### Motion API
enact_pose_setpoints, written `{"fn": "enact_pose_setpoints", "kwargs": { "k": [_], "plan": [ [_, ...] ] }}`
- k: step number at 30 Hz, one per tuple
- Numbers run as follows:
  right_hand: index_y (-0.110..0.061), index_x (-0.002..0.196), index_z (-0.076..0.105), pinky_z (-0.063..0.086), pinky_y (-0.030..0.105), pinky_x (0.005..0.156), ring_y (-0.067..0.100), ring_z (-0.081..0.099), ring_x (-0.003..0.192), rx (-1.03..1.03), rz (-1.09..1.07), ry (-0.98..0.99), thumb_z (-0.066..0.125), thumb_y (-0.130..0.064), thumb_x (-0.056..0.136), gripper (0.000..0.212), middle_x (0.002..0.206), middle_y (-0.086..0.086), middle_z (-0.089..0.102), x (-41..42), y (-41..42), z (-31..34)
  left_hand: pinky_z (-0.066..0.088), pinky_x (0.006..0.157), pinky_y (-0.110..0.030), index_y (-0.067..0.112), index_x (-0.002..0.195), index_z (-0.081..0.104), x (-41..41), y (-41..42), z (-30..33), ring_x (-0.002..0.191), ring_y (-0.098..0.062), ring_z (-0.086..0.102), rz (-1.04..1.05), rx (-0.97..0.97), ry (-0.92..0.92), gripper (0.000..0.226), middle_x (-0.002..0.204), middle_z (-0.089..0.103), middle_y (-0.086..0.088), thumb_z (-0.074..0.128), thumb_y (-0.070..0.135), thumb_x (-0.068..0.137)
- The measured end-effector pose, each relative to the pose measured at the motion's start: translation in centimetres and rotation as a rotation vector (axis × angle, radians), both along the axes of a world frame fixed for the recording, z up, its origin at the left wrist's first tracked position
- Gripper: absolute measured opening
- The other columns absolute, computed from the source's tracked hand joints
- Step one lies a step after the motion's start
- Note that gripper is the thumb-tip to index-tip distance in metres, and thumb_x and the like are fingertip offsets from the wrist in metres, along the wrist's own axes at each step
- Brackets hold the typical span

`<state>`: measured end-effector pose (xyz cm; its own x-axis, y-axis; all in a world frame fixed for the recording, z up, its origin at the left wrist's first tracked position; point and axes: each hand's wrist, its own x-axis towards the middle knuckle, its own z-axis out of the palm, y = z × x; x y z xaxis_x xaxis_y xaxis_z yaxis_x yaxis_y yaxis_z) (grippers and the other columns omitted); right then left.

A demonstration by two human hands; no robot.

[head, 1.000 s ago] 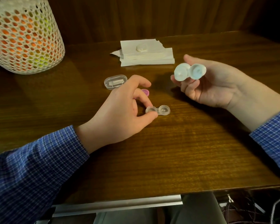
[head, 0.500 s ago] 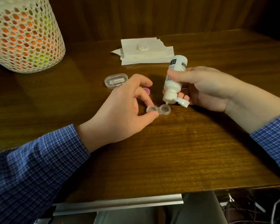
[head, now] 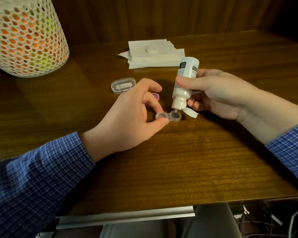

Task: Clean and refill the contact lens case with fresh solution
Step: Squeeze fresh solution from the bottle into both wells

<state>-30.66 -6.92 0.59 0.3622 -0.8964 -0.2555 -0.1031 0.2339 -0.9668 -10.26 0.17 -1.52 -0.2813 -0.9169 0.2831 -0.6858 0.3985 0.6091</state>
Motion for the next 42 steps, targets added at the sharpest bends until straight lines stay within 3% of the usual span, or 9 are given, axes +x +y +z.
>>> {"fn": "enact_pose_setpoints", "kwargs": {
  "k": [10, 14, 20, 23, 29, 33, 36, 40, 42],
  "plan": [
    [-0.017, 0.116, 0.069, 0.048, 0.017, 0.048, 0.008, 0.06, 0.058, 0.007, -0.004, -0.012, 0.079, -0.04, 0.065, 0.056, 0.085, 0.003, 0.076, 0.0, -0.2, -0.1, 0.042, 0.061, 0.001, 0.012, 0.137, 0.051, 0.1, -0.1, -0.2, 0.049, -0.01, 0.062, -0.001, -0.009, 0.002, 0.064, 0.093, 0.075, 0.008, 0.084, 0.026, 0.084],
    [-0.011, 0.114, 0.07, 0.052, 0.024, 0.064, 0.014, 0.068, 0.072, 0.087, -0.062, -0.034, 0.082, -0.045, 0.063, 0.062, 0.088, 0.006, 0.076, -0.3, -0.5, 0.0, 0.04, 0.066, 0.005, 0.011, 0.137, 0.051, 0.2, -0.2, -0.3, 0.053, 0.002, 0.062, -0.018, -0.018, 0.009, 0.063, 0.091, 0.076, 0.006, 0.084, 0.024, 0.085],
    [-0.013, 0.111, 0.062, 0.04, 0.014, 0.035, 0.006, 0.049, 0.046, 0.167, -0.118, -0.101, 0.072, -0.049, 0.088, 0.043, 0.071, 0.008, 0.068, -1.3, -1.3, 0.4, 0.048, 0.056, -0.008, 0.016, 0.136, 0.052, 0.4, -0.3, -0.7, 0.05, -0.014, 0.062, -0.018, -0.016, 0.03, 0.061, 0.095, 0.074, 0.011, 0.084, 0.026, 0.085],
    [-0.011, 0.113, 0.06, 0.039, 0.014, 0.032, 0.005, 0.047, 0.042, 0.264, -0.127, -0.139, 0.064, -0.048, 0.096, 0.041, 0.065, 0.005, 0.063, -2.1, -1.8, 0.6, 0.046, 0.06, -0.003, 0.018, 0.136, 0.052, 0.5, -0.3, -0.9, 0.049, -0.013, 0.062, -0.028, 0.005, 0.047, 0.061, 0.095, 0.074, 0.01, 0.084, 0.026, 0.085],
    [-0.02, 0.129, 0.066, 0.044, 0.016, 0.033, 0.007, 0.052, 0.043, 0.379, -0.121, -0.276, 0.056, -0.042, 0.102, 0.035, 0.067, 0.009, 0.063, -2.7, -1.6, 1.0, 0.056, 0.059, -0.014, 0.03, 0.136, 0.049, 0.7, -0.3, -1.1, 0.056, -0.008, 0.067, -0.024, 0.042, 0.054, 0.06, 0.101, 0.07, 0.014, 0.081, 0.035, 0.086],
    [-0.017, 0.118, 0.068, 0.045, 0.016, 0.032, 0.008, 0.053, 0.04, 0.442, -0.054, -0.286, 0.057, -0.04, 0.1, 0.031, 0.066, 0.009, 0.061, -1.9, -1.1, 1.1, 0.062, 0.082, -0.033, 0.032, 0.135, 0.051, 0.8, -0.2, -0.2, 0.076, -0.016, 0.073, 0.046, -0.044, 0.091, 0.056, 0.091, 0.065, 0.026, 0.078, 0.037, 0.086],
    [-0.019, 0.109, 0.068, 0.042, 0.014, 0.03, 0.005, 0.052, 0.039, 0.449, 0.007, -0.217, 0.056, -0.042, 0.1, 0.028, 0.063, 0.005, 0.062, -1.1, -0.9, 1.3, 0.061, 0.081, -0.03, 0.033, 0.134, 0.054, 0.2, -1.2, 1.7, 0.068, -0.012, 0.066, 0.05, -0.137, 0.088, 0.054, 0.086, 0.059, 0.028, 0.079, 0.029, 0.086],
    [-0.013, 0.103, 0.069, 0.039, 0.013, 0.03, 0.004, 0.051, 0.039, 0.392, 0.026, -0.107, 0.053, -0.041, 0.102, 0.032, 0.061, 0.003, 0.062, -0.1, -1.2, 1.7, 0.054, 0.065, -0.017, 0.027, 0.14, 0.055, -1.7, -3.5, 4.6, 0.062, -0.004, 0.063, -0.038, -0.086, 0.023, 0.055, 0.114, 0.064, 0.021, 0.078, 0.029, 0.09],
    [-0.013, 0.094, 0.069, 0.038, 0.013, 0.03, 0.004, 0.05, 0.039, 0.356, 0.018, -0.058, 0.056, -0.041, 0.101, 0.032, 0.059, 0.003, 0.062, 0.0, -1.4, 1.8, 0.045, 0.058, -0.009, 0.026, 0.133, 0.063, -2.4, -4.4, 5.1, 0.058, 0.008, 0.059, -0.078, -0.042, 0.007, 0.043, 0.09, 0.067, 0.032, 0.077, 0.027, 0.092]
  ]
}}
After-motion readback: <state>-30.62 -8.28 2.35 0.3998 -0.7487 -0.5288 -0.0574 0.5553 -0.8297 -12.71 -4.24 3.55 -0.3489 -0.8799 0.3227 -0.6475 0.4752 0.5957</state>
